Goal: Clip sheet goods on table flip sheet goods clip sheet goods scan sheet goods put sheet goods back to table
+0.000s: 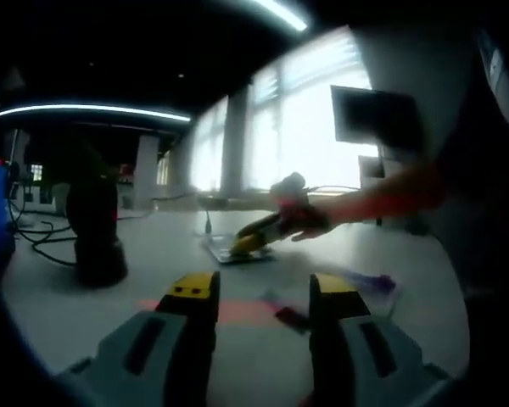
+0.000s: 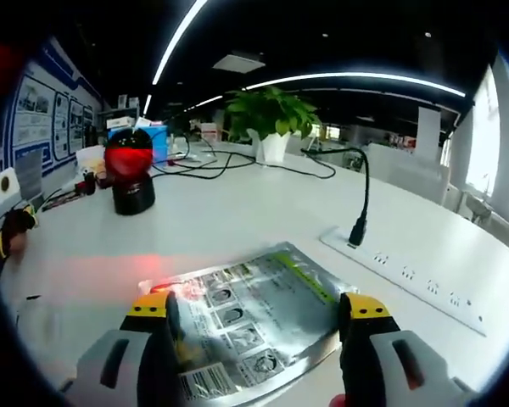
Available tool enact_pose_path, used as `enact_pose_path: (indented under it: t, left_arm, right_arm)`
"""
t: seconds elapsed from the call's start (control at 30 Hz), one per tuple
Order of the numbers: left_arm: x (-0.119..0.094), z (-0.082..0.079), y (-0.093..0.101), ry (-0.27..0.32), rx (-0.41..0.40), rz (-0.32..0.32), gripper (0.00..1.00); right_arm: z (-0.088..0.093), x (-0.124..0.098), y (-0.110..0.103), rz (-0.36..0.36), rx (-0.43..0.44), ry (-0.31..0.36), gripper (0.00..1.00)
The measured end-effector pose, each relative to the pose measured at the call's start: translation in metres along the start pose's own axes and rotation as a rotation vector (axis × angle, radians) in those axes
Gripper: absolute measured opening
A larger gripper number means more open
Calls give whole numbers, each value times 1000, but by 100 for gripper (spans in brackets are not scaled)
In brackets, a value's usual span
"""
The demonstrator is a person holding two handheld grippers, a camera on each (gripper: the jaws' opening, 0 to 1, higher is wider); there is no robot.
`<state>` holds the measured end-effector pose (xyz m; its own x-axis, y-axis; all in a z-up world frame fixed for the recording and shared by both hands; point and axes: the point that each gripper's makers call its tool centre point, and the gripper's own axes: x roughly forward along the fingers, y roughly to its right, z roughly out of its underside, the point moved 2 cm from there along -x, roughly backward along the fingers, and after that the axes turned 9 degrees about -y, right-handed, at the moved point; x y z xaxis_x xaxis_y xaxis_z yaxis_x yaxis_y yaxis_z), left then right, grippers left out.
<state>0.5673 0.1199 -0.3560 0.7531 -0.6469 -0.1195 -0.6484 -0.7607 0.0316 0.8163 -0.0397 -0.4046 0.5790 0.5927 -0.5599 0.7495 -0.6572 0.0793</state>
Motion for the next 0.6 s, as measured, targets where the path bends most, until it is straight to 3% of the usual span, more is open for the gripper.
enact_pose_path:
  t: [0.6]
  left_arm:
    - [2, 2, 2, -12, 8, 8, 35]
  right_arm:
    - [5, 4, -3, -32, 74, 43, 73]
